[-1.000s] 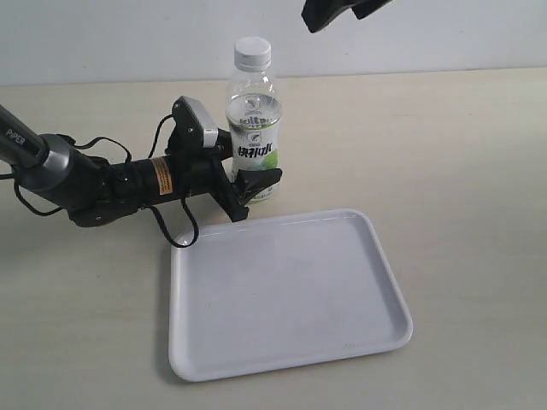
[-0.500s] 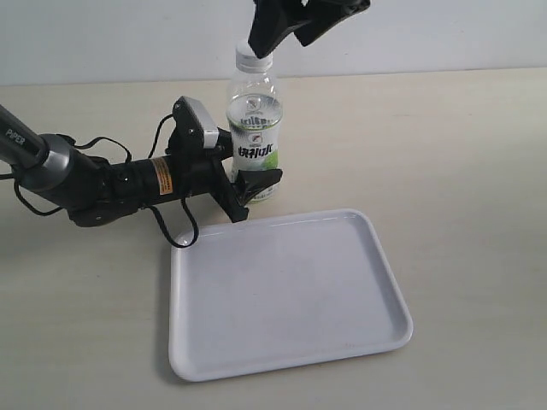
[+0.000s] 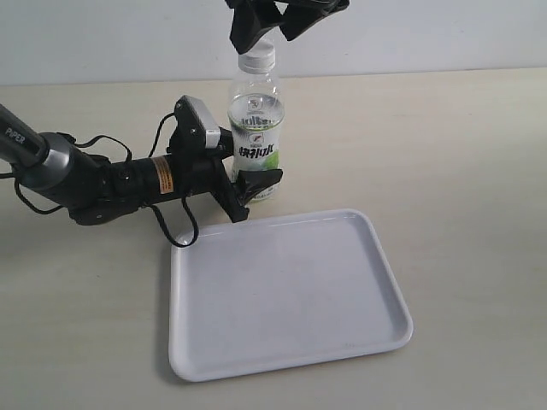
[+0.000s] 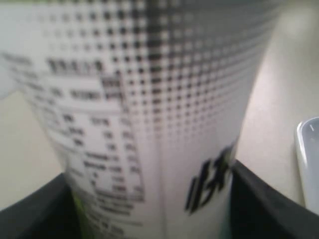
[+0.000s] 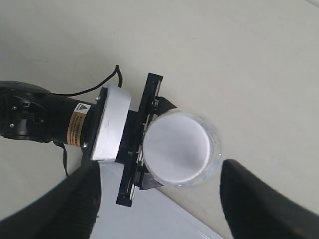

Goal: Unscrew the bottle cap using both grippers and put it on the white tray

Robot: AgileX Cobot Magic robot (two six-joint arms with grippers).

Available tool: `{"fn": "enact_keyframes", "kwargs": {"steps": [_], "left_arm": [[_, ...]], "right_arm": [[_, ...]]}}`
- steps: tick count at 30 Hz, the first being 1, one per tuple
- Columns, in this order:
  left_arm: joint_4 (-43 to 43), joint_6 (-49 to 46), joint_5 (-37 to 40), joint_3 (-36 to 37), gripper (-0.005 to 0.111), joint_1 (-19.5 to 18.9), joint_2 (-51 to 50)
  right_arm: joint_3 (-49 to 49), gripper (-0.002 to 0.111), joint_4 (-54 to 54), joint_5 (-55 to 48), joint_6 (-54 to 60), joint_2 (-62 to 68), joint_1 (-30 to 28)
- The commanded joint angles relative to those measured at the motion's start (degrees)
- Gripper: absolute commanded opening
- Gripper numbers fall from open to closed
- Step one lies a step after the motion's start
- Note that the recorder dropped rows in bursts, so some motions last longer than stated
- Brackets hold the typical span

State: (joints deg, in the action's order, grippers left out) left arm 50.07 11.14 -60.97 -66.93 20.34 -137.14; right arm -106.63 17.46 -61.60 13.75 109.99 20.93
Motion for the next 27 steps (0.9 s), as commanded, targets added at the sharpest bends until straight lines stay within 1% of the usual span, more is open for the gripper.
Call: {"fn": "enact_keyframes", "kwargs": {"steps": [1,4,22,27], "left_arm": [[0.8,-0.5,1.7,-0.2,0.000,0.8,0.5],[0.8,-0.5,1.7,-0.2,0.000,1.0,0.5],[0.9,-0.5,2.1,-0.3,0.000,1.0,0.5],[0.8,-0.5,2.1,-0.4,0.000,1.0,0.5]], "right_arm": [[-0.6,0.066,-0.5,2.2,-0.9,0.0,0.1],[-0.6,0.066,-0.5,4.0,-1.4,0.1,0.1],[-0.6,0.065,-3.4,4.3,-3.5,3.8,0.1],[-0.6,0.062,-3.3,4.5,-3.5,3.9,0.1]]}}
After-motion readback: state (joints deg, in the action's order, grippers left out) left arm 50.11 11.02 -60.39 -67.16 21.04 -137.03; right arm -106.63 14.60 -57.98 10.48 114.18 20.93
